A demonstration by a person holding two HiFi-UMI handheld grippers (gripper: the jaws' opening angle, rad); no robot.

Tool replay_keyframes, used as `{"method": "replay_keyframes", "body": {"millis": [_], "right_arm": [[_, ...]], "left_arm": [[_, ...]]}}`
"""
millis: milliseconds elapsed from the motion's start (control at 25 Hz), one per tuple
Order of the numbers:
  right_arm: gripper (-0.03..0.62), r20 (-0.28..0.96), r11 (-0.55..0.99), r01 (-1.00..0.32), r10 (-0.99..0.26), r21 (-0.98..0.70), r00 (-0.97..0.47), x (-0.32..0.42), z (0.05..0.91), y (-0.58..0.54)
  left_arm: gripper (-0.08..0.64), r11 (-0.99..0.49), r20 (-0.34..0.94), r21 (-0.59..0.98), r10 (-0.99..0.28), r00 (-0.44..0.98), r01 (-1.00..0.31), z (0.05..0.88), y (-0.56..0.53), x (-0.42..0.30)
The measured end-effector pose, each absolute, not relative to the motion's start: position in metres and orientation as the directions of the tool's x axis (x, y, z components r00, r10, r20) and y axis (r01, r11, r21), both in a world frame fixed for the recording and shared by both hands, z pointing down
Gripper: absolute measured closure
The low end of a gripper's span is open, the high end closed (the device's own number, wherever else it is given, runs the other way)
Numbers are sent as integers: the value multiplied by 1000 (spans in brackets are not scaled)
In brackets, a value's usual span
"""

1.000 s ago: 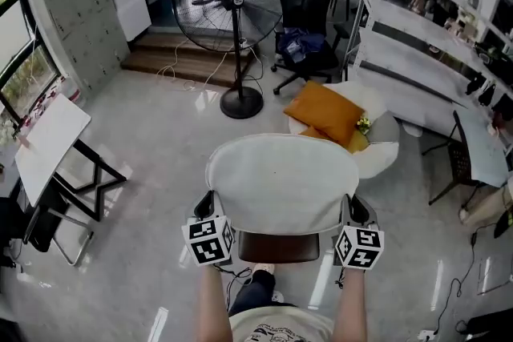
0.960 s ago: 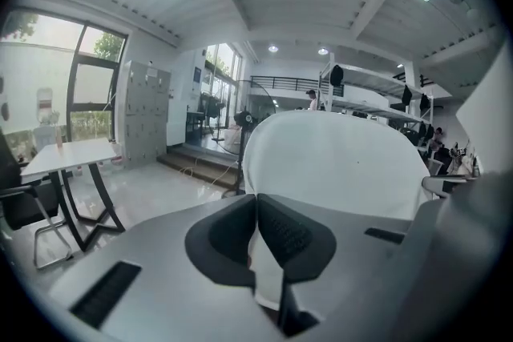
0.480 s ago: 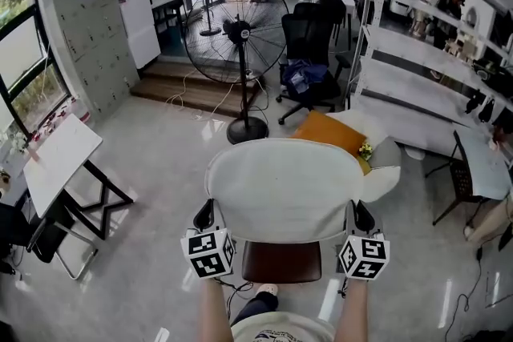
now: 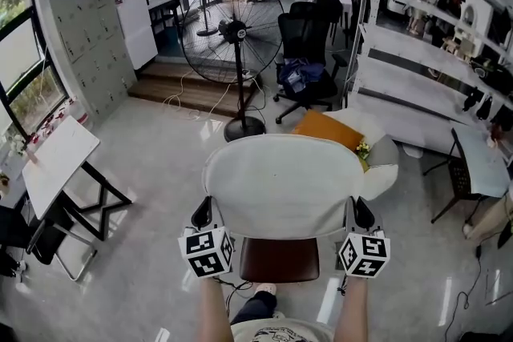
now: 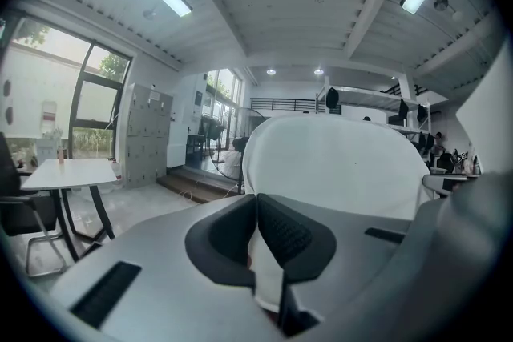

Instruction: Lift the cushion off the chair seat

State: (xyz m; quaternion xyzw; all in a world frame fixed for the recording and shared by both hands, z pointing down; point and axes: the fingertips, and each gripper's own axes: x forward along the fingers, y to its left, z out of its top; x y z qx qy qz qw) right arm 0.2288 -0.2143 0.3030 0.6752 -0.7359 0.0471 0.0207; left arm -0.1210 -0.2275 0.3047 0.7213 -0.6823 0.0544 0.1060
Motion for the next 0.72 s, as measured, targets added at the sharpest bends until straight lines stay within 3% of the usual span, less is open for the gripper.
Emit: {"method": "replay_keyframes", "body": {"millis": [720], "right_arm": [[531,78,83,-996,-993,-24,-84,220,298,-217]], "left_arm": [[535,-55,216,104,-973,76,-993,308,-231,-128]]}}
